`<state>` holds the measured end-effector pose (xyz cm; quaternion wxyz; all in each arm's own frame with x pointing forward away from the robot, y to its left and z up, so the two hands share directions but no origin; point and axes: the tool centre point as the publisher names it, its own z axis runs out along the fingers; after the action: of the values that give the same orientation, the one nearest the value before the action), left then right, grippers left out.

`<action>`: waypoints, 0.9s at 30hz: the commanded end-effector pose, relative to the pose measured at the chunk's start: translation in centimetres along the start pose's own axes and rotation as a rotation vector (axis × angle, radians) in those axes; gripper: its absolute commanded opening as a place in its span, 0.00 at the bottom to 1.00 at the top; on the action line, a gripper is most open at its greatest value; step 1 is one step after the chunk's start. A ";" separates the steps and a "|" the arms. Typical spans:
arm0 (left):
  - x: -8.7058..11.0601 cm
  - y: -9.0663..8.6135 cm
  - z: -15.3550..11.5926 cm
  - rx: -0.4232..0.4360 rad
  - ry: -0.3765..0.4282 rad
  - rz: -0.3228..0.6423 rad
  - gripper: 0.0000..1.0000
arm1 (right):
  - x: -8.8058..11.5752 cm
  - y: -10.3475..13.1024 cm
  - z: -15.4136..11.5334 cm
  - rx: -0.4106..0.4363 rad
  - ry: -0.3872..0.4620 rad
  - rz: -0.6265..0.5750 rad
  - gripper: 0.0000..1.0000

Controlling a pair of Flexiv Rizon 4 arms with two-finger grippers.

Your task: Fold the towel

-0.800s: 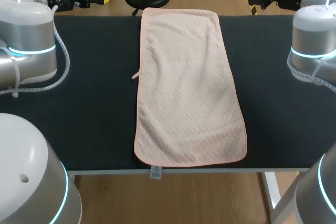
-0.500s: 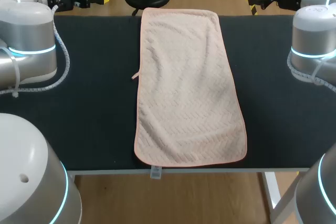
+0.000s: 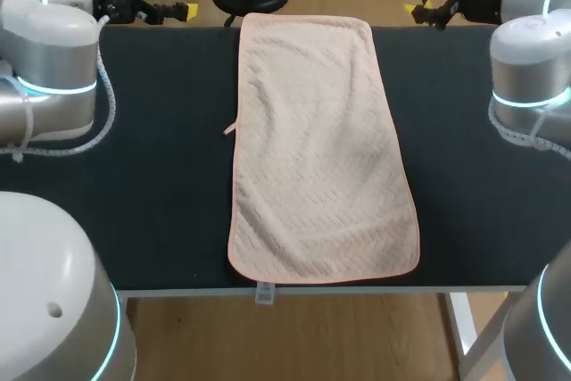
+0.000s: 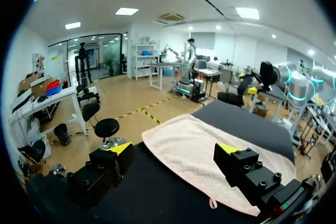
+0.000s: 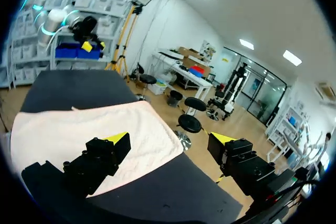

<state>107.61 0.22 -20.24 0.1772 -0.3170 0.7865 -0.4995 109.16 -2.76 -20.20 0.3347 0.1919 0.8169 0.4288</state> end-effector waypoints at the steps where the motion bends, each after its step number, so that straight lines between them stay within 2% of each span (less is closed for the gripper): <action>1: 0.3 0.1 1.7 -0.671 0.177 0.356 1.00 | 0.3 0.1 -0.6 0.427 0.306 -0.681 1.00; 3: 0.8 0.7 2.1 -0.766 0.236 0.399 1.00 | 1.0 -0.1 -0.9 0.469 0.369 -0.811 1.00; 5: 1.5 1.3 2.5 -0.844 0.272 0.483 1.00 | 1.8 -0.5 -1.2 0.495 0.421 -0.913 1.00; 7: 2.3 1.7 2.9 -0.870 0.323 0.540 1.00 | 2.7 -1.7 -1.3 0.529 0.458 -1.020 1.00; 9: 2.9 2.1 3.3 -0.857 0.382 0.556 1.00 | 3.4 -2.8 -1.3 0.535 0.500 -1.039 1.00; 10: 3.1 2.4 3.5 -0.824 0.414 0.551 1.00 | 3.6 -3.0 -1.4 0.506 0.496 -1.000 1.00; 11: 3.2 2.3 3.7 -0.755 0.441 0.542 1.00 | 3.6 -3.0 -1.4 0.506 0.496 -1.000 1.00; 27: 3.3 2.4 4.1 -0.771 0.446 0.560 1.00 | 3.6 -3.0 -1.4 0.506 0.496 -1.000 1.00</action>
<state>105.79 -3.60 -24.28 0.0680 -0.0441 0.9574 -0.2773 105.35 -3.26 -23.99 0.3272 -0.1517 0.9170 0.1704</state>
